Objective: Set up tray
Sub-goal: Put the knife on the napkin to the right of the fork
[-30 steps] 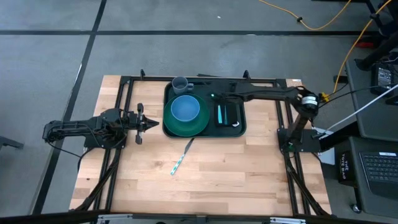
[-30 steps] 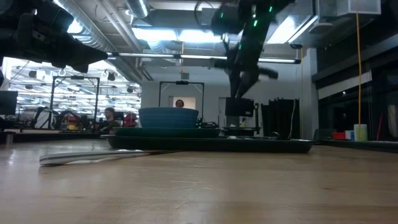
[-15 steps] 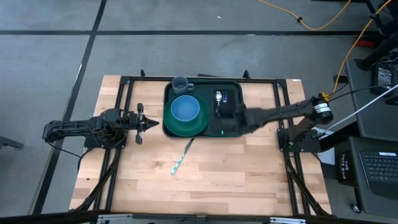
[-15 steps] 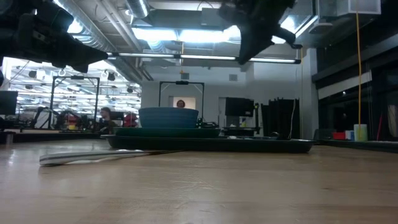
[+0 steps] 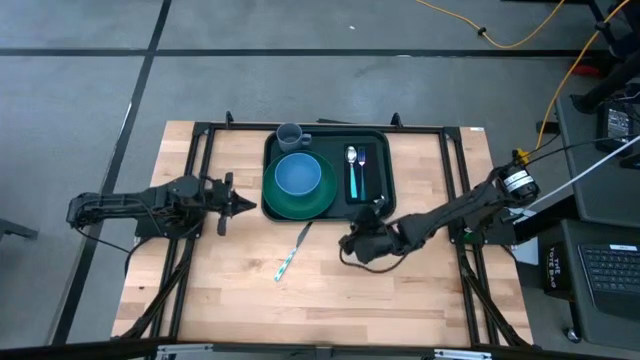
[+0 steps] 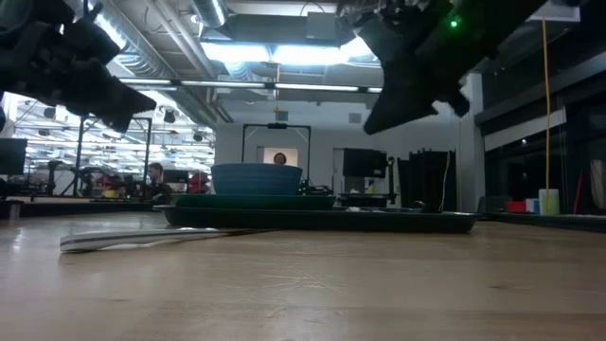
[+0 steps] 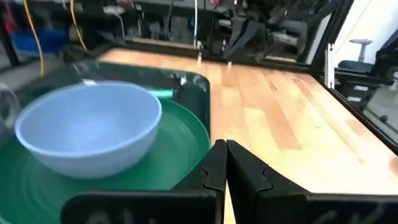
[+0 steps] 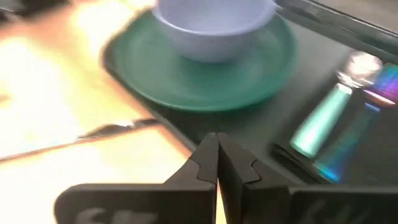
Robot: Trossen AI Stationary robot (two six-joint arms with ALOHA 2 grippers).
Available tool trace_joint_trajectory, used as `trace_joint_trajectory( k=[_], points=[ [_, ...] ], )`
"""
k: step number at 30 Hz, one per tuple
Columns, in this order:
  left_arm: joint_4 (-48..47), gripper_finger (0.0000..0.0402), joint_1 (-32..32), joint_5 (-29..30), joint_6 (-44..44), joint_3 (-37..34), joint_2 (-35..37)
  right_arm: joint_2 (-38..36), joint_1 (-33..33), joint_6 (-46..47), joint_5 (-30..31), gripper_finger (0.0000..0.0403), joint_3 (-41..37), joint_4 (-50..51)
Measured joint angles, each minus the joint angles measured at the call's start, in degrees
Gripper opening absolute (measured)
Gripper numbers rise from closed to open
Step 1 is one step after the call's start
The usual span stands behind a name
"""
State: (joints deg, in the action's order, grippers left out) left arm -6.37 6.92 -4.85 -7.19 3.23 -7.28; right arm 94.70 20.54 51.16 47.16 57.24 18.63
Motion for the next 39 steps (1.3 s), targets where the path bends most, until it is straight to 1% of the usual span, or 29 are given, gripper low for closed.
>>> trace_joint_trajectory(
  k=[4,6,8,11,16,20,23,26,29,32,36,39],
  points=[
    [-1.05,0.0001,-1.74,-0.09,-2.11,1.68,-4.03,0.01,0.26,-11.33,-1.04,0.0008,-4.81,-17.33],
    [-1.06,0.0002,-3.05,0.76,-2.67,3.18,-6.75,0.02,-0.16,-17.18,-2.84,0.0008,-5.82,-22.92],
    [-1.18,0.0002,-4.59,2.29,-3.4,4.59,-10.18,0.01,-0.96,-22.01,-4.02,0.0007,-5.91,-25.68],
    [-1.16,0.0002,-7.46,5.28,-4.6,7.02,-16.49,0.02,-2.43,-27.09,-4.81,0.0006,-5.07,-27.46],
    [-2.13,0.0001,-12.51,10.68,-8.03,11.71,-28.15,0.02,-4.88,-32.62,-5.06,0.001,-3.77,-30.42],
    [-8.76,0.0002,-15.92,12.42,-11.07,18.24,-36.72,0.0,-6.76,-36.52,-6.68,0.0011,-3.29,-31.35],
    [-14.68,0.0003,-18.35,13.91,-14.33,23.4,-42.85,0.0,-7.85,-36.5,-6.8,0.0011,-3.15,-31.3],
    [-17.42,0.0003,-20.6,14.59,-18.14,27.81,-48.13,0.01,-8.3,-34.88,-6.84,0.0011,-3.15,-31.05],
    [-18.67,0.0003,-22.91,15.01,-22.49,31.3,-52.83,0.01,-8.31,-37.99,-6.88,0.0011,-3.17,-31.01],
    [-20.09,0.0003,-25.99,17.0,-27.33,34.86,-57.82,0.0,-7.53,-41.13,-7.24,0.0008,-4.08,-31.34],
    [-23.71,0.0003,-29.84,17.85,-34.51,40.47,-65.12,0.02,-6.46,-41.38,-8.11,0.0006,-5.24,-31.23],
    [-28.86,0.0003,-31.73,18.63,-39.33,45.27,-70.51,0.02,-5.98,-41.29,-9.87,0.0012,-6.07,-31.14]
  ],
)
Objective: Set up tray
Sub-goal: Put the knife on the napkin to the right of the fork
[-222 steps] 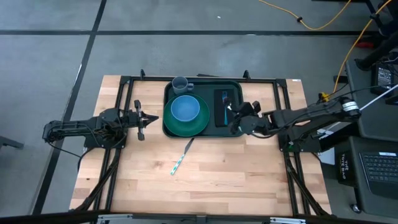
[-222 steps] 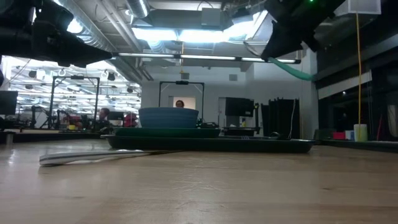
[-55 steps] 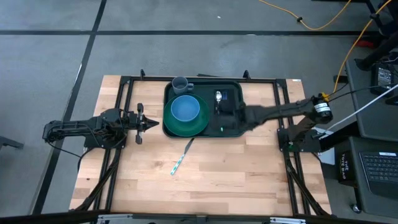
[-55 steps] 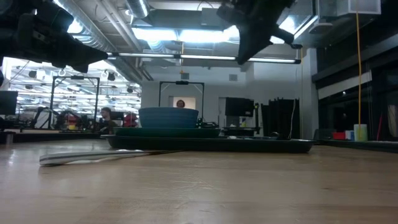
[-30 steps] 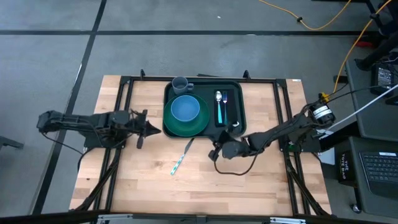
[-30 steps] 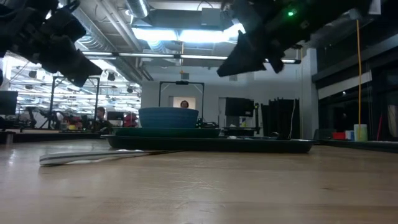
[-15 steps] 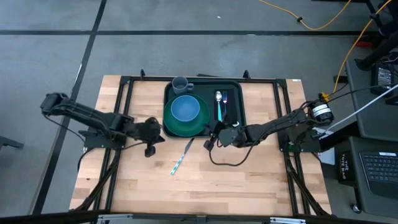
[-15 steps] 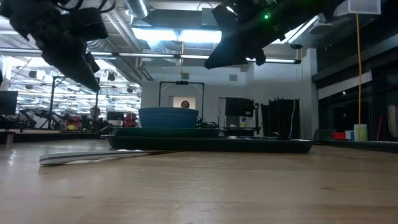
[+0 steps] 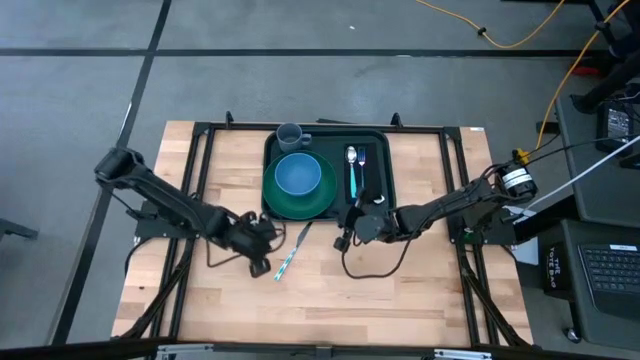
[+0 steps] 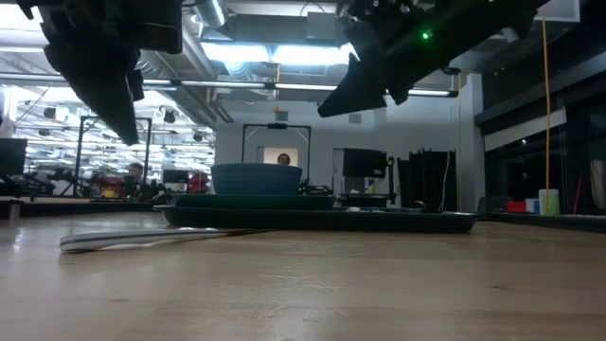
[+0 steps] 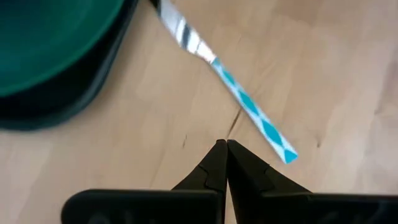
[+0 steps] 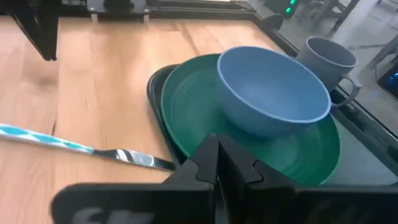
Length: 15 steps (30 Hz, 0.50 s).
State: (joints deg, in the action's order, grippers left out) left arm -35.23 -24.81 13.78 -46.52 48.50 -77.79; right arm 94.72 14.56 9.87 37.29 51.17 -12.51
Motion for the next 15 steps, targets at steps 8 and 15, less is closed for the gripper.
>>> trace_joint_trajectory(
  k=[8,15],
  points=[
    [-11.88,0.0003,-3.53,3.18,-10.42,12.16,-10.81,0.02,1.68,-1.46,-2.04,0.0004,-0.12,-0.22],
    [-12.14,0.0003,-3.5,6.03,-11.41,14.9,-14.89,0.02,3.97,0.11,-3.16,0.0015,-0.12,-2.23]
  ],
)
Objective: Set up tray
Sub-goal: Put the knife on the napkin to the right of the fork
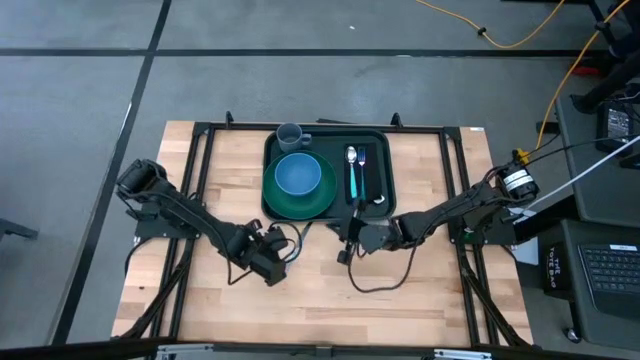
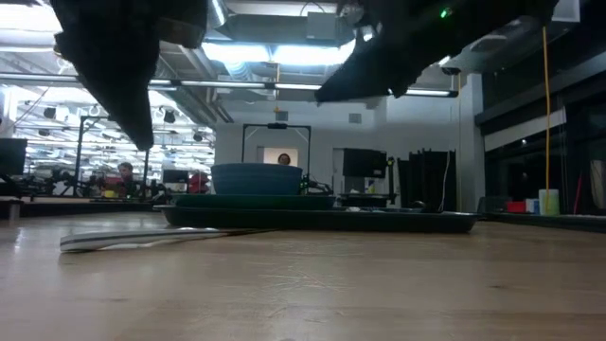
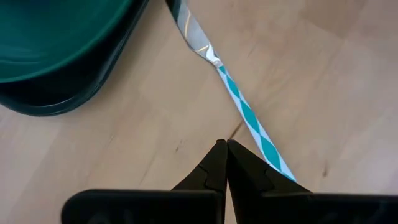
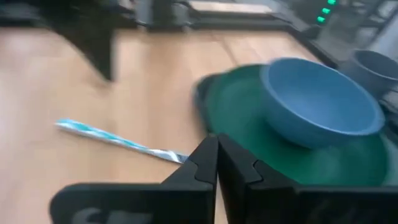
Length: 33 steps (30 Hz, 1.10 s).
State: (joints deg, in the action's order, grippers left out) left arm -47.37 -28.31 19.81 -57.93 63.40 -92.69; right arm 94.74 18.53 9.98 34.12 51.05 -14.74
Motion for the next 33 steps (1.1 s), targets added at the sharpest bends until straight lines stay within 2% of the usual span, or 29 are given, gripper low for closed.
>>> trace_joint_trajectory(
  k=[6,9,15,25,33],
  points=[
    [0.11,0.0006,1.33,0.05,-1.89,0.0,-1.93,-0.02,3.1,-0.06,-1.35,0.0004,0.0,-1.89],
    [0.21,0.0016,2.06,-1.72,-3.58,0.0,-2.54,-0.02,4.41,0.29,-1.33,0.0007,0.0,-1.95],
    [1.31,0.0054,2.27,-4.78,-6.89,0.0,-3.47,0.0,6.45,1.54,-1.3,0.0021,0.0,-1.95],
    [7.15,0.0126,0.32,-4.58,-7.46,0.0,-3.8,-0.02,7.54,1.75,-1.24,0.0005,0.0,-1.75],
    [7.3,0.0155,-0.34,-4.65,-8.06,0.0,-7.18,-0.02,7.54,1.85,-1.24,0.0027,0.0,-1.67]
  ],
)
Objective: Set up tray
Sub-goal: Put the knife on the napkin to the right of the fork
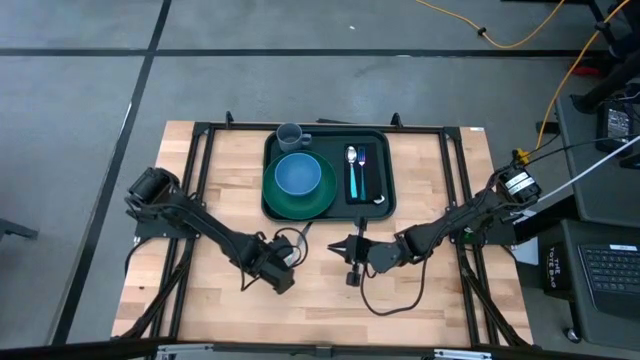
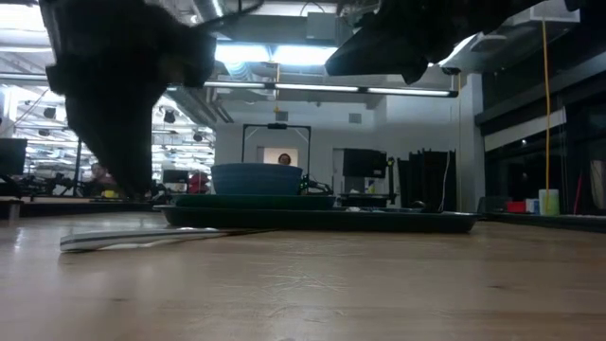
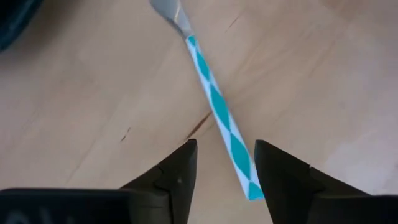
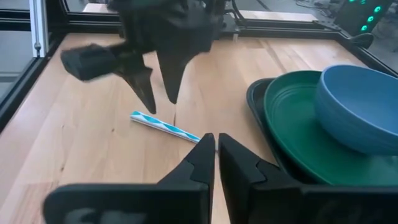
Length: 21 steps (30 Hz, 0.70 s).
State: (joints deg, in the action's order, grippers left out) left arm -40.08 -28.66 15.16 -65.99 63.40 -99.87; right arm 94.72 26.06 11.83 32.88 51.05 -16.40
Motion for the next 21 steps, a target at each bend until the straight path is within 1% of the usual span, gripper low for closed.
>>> trace_joint_trajectory(
  k=[7,11,18,21],
  points=[
    [3.59,0.0162,0.17,-0.46,-0.81,0.0,-3.31,0.0,0.0,0.0,0.0,0.0012,0.01,0.01],
    [4.28,0.0162,0.2,-2.88,-0.81,0.0,-4.65,0.0,0.0,0.07,0.0,0.0006,0.02,0.01],
    [4.0,0.0164,0.19,-3.77,-1.8,0.29,-7.92,0.0,0.0,0.13,0.02,0.0025,0.02,-0.01],
    [3.63,0.0163,0.17,-3.89,-2.09,0.3,-8.57,0.01,0.0,0.14,0.01,0.0028,0.02,0.0]
  ],
)
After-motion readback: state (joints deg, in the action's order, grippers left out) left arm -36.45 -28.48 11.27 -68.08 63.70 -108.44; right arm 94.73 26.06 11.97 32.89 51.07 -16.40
